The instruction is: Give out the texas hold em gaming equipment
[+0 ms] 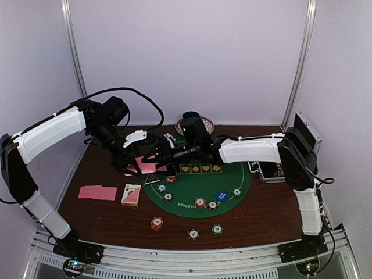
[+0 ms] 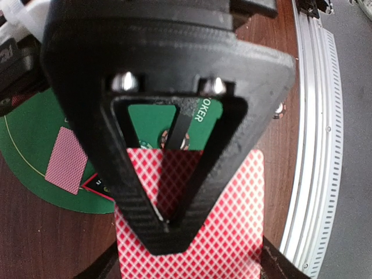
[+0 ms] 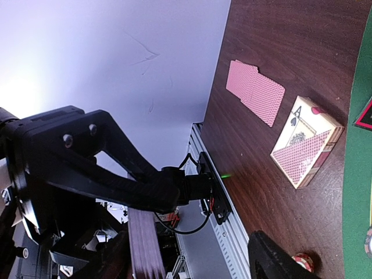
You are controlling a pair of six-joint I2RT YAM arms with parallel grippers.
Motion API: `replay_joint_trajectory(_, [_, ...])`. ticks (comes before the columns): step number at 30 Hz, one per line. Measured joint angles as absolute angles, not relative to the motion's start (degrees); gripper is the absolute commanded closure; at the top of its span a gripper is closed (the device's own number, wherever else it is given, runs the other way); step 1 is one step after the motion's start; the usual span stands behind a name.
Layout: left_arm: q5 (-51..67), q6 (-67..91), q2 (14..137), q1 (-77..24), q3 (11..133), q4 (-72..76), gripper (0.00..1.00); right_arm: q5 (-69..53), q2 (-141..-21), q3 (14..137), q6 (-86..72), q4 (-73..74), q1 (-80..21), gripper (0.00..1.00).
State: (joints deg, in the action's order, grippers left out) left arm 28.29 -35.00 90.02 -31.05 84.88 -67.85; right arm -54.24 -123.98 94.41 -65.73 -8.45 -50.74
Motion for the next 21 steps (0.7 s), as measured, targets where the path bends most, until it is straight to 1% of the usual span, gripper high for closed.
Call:
replay_joint_trajectory(8, [28.29,-35.0,90.02,-31.07,84.88,-67.85,1.0,-54.81,-121.69,92.82,-63.26,-5.69,-49.63,0.4])
replay_joint_trajectory(13, [28.29,-35.0,90.02,-31.07,84.88,-67.88,1.0,-55.09,-120.7,92.55,-62.39,-3.97,-49.45,0.49])
replay_joint_trajectory(21, [28.38,-35.03,90.02,-31.07,84.88,-67.77,1.0,-55.22,-118.06,90.98,-62.02,-2.31,-48.99,0.57])
